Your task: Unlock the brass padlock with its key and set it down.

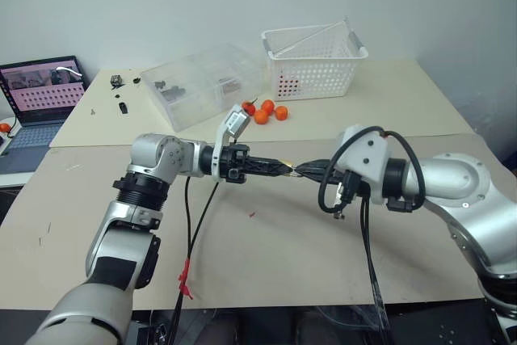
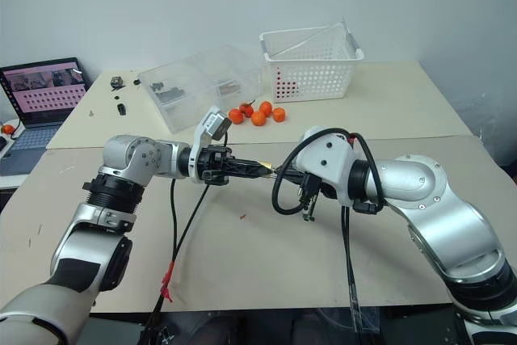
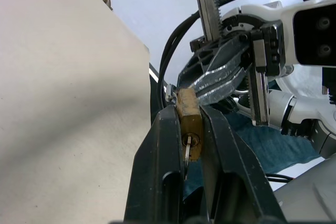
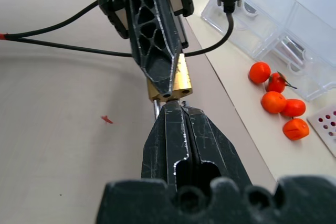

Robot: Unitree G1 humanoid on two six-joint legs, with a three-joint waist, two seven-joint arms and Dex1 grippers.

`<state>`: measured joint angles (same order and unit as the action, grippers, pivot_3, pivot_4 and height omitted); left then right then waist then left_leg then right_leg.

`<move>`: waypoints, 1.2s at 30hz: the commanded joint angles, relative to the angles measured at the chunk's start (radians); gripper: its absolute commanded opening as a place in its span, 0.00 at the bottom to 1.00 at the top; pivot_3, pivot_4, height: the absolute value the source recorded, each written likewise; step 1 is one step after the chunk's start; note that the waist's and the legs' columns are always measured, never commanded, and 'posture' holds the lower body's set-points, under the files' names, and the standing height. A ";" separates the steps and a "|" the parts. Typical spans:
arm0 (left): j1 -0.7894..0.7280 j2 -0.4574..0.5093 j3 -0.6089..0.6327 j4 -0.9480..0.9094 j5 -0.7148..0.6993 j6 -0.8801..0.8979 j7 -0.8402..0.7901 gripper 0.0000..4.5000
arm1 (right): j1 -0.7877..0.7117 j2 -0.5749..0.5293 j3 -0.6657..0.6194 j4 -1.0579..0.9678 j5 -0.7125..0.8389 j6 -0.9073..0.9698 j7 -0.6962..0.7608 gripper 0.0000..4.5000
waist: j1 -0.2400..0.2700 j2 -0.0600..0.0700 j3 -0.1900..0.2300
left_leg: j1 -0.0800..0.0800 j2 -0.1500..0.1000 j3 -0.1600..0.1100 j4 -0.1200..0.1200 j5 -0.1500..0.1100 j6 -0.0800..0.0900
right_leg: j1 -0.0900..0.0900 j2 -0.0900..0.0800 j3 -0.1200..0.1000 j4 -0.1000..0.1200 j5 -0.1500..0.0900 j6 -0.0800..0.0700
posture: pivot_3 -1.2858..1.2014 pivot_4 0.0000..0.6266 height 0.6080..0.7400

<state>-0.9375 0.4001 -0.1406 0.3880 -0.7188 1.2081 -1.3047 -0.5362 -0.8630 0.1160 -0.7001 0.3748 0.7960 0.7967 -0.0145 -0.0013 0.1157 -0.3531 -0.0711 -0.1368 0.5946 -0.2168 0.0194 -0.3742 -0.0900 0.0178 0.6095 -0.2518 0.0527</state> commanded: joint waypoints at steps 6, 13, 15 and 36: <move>-0.029 0.003 0.028 -0.028 -0.019 0.010 0.001 0.01 | -0.027 -0.009 0.019 0.020 -0.040 -0.052 0.012 0.01 | 0.000 0.000 0.000 | 0.000 0.000 0.000 0.000 0.000 0.000 | 0.000 0.000 0.000 0.000 0.000 0.000 | 0.52 0.24 1.00; -0.026 0.000 0.034 -0.031 -0.020 0.013 0.011 0.01 | -0.008 0.010 0.035 0.032 -0.051 -0.066 0.011 0.01 | 0.000 0.000 0.000 | 0.000 0.000 0.000 0.000 0.000 0.000 | 0.000 0.000 0.000 0.000 0.000 0.000 | 0.52 0.24 1.00; -0.025 0.002 0.037 -0.033 -0.023 0.015 0.013 0.01 | -0.001 0.021 0.039 0.041 -0.051 -0.075 0.009 0.01 | 0.000 0.000 0.000 | 0.000 0.000 0.000 0.000 0.000 0.000 | 0.000 0.000 0.000 0.000 0.000 0.000 | 0.52 0.24 1.00; -0.016 0.009 0.053 -0.051 -0.033 0.021 0.033 0.01 | 0.106 0.003 0.058 0.194 -0.180 -0.235 0.026 0.01 | 0.001 0.000 0.000 | 0.000 0.000 0.000 0.000 0.000 0.000 | 0.000 0.000 0.000 0.000 0.000 0.000 | 0.52 0.24 1.00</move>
<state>-0.9309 0.4018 -0.1232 0.3750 -0.7281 1.2430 -1.2578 -0.4218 -0.8403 0.1860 -0.5346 0.2521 0.5969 0.8347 -0.0137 -0.0015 0.1158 -0.3529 -0.0715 -0.1368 0.5950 -0.2167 0.0192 -0.3740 -0.0901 0.0177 0.6099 -0.2518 0.0527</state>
